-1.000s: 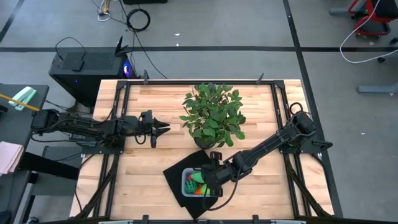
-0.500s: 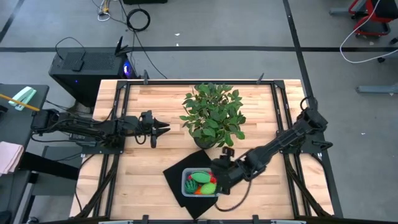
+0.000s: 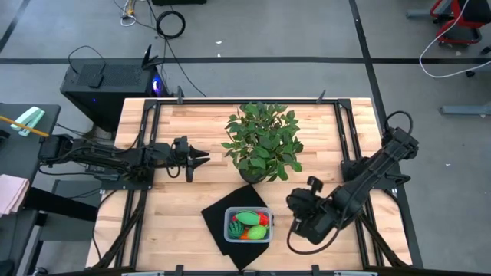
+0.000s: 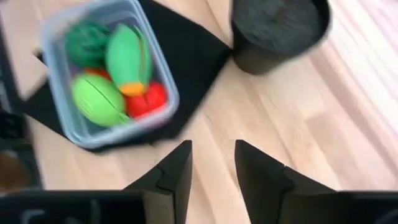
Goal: Pick and placing Produce into tupperware
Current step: Return to Home Position
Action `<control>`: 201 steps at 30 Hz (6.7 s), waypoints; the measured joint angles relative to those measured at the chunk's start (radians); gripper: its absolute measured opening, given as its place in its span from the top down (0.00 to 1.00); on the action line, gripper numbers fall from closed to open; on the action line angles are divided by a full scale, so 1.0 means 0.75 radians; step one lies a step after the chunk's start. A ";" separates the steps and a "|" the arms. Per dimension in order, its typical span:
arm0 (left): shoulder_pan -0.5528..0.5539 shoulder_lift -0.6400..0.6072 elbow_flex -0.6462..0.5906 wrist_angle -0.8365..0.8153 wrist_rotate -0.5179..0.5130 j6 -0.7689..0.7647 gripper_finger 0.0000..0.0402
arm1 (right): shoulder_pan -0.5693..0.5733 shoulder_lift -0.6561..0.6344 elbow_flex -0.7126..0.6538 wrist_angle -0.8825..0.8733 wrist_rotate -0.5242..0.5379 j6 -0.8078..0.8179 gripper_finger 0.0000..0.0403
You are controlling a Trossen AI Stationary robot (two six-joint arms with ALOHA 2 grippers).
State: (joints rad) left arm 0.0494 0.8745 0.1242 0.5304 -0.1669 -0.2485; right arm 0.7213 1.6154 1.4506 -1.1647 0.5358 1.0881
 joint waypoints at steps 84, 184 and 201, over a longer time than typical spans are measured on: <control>0.195 0.000 0.045 -0.021 -0.216 -0.203 0.73 | -0.284 -2.154 -1.575 0.958 -0.065 -0.345 1.00; 0.195 0.001 0.045 -0.047 -0.216 -0.317 0.73 | -1.128 -2.098 -1.898 1.690 -0.786 -1.354 1.00; 0.282 0.001 0.168 -0.214 -0.162 -0.201 0.73 | -1.098 -2.153 -1.861 1.671 -0.862 -1.353 1.00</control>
State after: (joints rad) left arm 0.2609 0.8749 0.2498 0.3701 -0.2884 -0.3994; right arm -0.1020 0.0005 0.0551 0.0888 -0.1104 0.0736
